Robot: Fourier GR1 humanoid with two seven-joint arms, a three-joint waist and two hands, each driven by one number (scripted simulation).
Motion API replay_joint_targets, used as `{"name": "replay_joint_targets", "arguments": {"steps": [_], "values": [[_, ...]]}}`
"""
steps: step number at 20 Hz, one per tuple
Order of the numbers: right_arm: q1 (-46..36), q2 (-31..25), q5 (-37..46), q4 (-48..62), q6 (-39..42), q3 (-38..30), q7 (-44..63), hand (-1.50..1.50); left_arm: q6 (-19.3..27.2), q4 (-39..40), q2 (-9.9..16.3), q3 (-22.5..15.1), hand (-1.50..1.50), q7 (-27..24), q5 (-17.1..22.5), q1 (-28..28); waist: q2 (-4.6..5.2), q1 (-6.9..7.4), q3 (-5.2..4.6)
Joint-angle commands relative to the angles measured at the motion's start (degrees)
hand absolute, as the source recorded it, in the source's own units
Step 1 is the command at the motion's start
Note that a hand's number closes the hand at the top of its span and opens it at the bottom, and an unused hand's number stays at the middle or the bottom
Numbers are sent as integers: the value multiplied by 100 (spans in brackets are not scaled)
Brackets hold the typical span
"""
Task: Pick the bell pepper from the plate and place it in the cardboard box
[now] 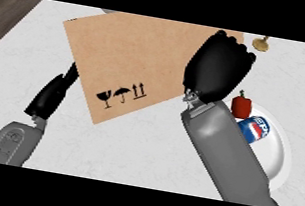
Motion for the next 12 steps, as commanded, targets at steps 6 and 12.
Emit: {"name": "replay_joint_targets", "arguments": {"steps": [6,12], "values": [[-718,-3,198,297,975,-816,1490,150,40,65,44,115,0,-63,39,135,89,-343,15],[-296,-6,41,334,984,-1168,1489,150,39,17,31,156,0,-78,85,122,119,-320,32]]}}
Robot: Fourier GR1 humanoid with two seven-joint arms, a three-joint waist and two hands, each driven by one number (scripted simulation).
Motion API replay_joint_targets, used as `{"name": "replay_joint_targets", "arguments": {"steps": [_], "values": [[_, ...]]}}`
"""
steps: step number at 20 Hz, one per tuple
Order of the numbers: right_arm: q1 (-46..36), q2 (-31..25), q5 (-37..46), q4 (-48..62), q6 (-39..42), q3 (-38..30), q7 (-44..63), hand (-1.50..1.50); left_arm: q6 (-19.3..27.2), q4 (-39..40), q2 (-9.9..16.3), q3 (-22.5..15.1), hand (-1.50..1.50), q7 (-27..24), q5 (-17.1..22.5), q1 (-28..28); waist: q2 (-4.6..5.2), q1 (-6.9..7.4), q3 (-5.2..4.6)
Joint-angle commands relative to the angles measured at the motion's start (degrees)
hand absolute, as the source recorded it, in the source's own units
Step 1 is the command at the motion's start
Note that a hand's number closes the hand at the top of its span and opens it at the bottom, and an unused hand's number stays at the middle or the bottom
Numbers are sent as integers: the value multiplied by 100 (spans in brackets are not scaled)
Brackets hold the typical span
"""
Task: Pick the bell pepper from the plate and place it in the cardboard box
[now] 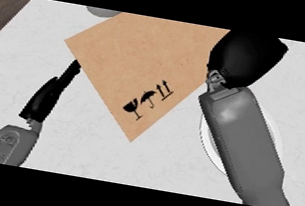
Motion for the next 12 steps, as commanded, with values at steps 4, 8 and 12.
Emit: {"name": "replay_joint_targets", "arguments": {"steps": [4,8,12], "values": [[625,53,-966,124,-183,-990,1493,-150,13,-68,17,31,0,-41,8,9,145,21,41],[770,52,-1803,128,-638,-596,1495,-150,-5,-38,-4,72,0,52,45,-99,130,35,33],[623,49,-1397,-70,-1934,-6,1499,-150,9,-9,-76,-44,0,-81,-28,46,151,71,31]]}}
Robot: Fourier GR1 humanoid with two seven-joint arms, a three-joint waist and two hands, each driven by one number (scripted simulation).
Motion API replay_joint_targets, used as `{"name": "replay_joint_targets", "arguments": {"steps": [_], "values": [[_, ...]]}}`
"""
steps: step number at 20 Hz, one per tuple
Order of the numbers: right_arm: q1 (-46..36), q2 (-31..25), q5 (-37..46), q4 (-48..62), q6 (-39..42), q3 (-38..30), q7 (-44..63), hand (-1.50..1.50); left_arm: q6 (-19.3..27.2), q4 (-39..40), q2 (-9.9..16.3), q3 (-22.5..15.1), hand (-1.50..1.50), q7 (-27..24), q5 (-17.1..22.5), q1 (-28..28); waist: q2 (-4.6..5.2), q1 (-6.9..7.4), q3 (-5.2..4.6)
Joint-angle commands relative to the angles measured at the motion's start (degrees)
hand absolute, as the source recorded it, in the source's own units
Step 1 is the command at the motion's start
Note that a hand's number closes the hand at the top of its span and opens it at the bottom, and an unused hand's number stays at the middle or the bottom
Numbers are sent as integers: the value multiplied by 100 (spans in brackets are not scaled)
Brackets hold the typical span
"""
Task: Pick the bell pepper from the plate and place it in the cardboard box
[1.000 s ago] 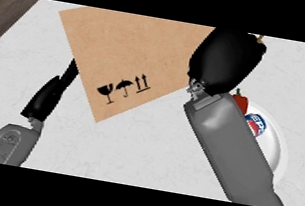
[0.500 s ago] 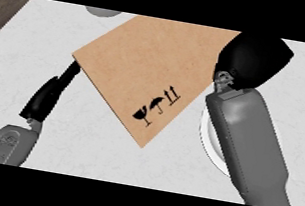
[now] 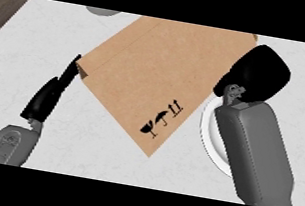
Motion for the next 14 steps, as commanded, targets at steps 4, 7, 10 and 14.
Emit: {"name": "replay_joint_targets", "arguments": {"steps": [4,7,10,14], "values": [[-255,163,416,-472,-2151,485,1022,-150,-88,-46,144,77,0,1,17,-155,85,63,3],[-80,165,554,-778,-2633,539,1140,-150,-105,29,81,49,0,-116,44,-60,97,19,0],[123,167,548,-1175,-3073,318,1148,-150,-128,-88,115,102,0,26,94,-74,63,-15,16],[403,168,906,-1585,-3785,142,952,-150,-76,-58,116,144,0,33,86,-54,61,-133,18]]}}
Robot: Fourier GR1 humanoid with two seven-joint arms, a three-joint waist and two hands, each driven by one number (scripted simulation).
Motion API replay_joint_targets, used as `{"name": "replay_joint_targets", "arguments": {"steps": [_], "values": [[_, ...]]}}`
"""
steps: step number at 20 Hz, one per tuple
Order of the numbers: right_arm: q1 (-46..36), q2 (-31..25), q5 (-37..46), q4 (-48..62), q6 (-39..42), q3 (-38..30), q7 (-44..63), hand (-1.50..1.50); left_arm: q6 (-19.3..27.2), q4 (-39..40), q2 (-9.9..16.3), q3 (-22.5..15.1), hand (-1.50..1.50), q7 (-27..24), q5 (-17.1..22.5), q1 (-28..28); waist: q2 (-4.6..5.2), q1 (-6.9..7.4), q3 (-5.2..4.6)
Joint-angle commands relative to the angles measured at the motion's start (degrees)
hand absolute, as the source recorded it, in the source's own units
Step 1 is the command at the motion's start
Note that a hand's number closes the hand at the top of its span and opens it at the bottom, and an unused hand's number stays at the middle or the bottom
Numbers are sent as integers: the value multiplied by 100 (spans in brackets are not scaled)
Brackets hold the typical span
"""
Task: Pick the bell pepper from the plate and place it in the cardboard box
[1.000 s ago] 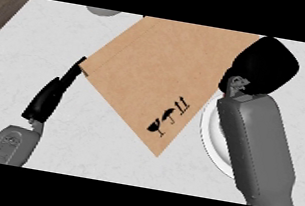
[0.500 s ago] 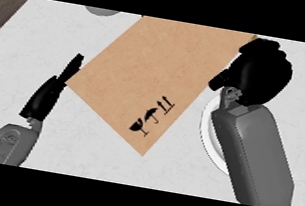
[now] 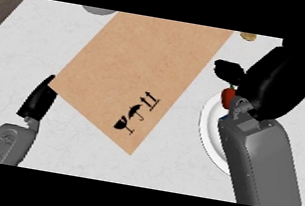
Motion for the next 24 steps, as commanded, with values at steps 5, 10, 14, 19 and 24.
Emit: {"name": "replay_joint_targets", "arguments": {"steps": [5,10,14,19,24], "values": [[852,48,829,-861,-2190,279,1167,-150,95,-13,-40,66,0,-32,18,136,-41,-196,-4],[1812,49,1378,-1322,-2892,555,1076,-150,89,-33,20,94,0,8,-8,223,-39,-296,-4],[2620,49,1760,-1796,-3332,715,1039,-150,-121,-59,346,403,0,-149,220,401,-59,-323,-7],[3697,50,2100,-2314,-3795,1196,1080,-150,110,-208,79,167,0,-54,13,466,-81,-417,-1],[5120,50,2317,-2553,-4454,1723,865,-150,137,-415,42,208,0,88,74,622,-96,-478,3]]}}
